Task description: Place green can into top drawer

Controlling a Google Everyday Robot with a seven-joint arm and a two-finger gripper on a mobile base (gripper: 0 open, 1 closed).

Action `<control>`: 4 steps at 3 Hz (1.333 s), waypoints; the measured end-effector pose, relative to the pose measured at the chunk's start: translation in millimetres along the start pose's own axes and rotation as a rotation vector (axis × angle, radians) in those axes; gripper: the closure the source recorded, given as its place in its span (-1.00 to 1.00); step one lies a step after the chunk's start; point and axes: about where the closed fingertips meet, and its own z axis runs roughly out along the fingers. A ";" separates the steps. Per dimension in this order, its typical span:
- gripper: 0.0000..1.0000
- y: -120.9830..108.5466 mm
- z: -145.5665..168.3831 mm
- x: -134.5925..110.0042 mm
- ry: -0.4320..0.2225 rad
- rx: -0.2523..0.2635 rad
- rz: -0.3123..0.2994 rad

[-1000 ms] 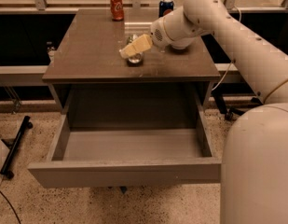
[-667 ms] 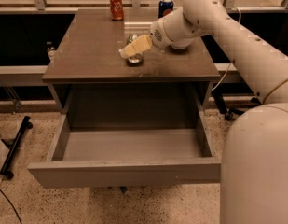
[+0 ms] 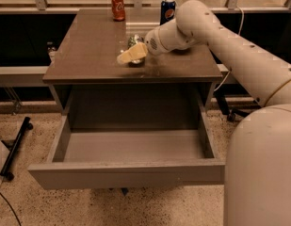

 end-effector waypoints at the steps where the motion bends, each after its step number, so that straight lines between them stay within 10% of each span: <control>1: -1.00 -4.6 19.9 2.3 -0.030 0.014 0.048; 4: 0.45 -1.2 21.5 -14.1 -0.064 0.067 0.058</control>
Offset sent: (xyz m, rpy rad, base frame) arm 0.0333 0.0185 -0.0160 0.0855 -0.0052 -0.1278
